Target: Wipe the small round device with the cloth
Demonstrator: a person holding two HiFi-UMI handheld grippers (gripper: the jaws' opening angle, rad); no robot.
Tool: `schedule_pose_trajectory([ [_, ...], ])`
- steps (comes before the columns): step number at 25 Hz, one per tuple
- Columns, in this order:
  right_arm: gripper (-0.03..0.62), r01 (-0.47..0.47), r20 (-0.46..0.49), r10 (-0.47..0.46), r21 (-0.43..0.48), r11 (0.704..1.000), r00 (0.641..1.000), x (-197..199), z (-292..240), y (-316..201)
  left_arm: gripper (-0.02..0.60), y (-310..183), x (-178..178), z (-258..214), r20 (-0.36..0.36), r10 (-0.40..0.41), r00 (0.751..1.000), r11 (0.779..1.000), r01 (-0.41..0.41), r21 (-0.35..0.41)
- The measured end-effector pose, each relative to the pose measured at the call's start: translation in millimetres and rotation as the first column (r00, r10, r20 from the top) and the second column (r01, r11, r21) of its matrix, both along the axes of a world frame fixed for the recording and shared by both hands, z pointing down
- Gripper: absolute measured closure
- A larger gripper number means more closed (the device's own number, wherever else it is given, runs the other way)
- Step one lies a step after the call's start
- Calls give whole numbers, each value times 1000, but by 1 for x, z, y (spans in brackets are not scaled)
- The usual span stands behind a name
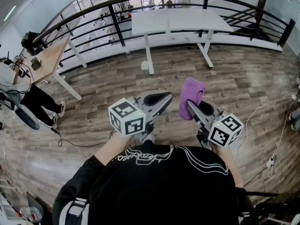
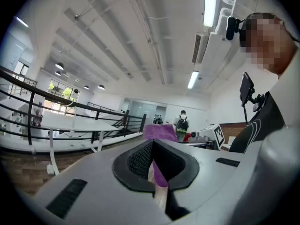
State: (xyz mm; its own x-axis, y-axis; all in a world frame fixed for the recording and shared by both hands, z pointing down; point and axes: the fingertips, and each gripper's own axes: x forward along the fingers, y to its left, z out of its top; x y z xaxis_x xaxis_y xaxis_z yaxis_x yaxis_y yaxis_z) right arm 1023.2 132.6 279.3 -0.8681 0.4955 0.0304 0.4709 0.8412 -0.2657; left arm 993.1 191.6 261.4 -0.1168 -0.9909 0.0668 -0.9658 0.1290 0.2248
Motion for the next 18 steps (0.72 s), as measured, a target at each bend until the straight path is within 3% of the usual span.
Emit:
schedule_pose_trajectory([
  [10, 522, 9, -12, -9, -17, 1000, 1000, 4, 7, -7, 575, -6, 6, 7, -10, -6, 1000, 1000, 6, -12],
  [18, 522, 32, -14, -33, -36, 999, 999, -22, 13, -11, 575, -12, -21, 16, -28, -11, 1000, 1000, 11, -25],
])
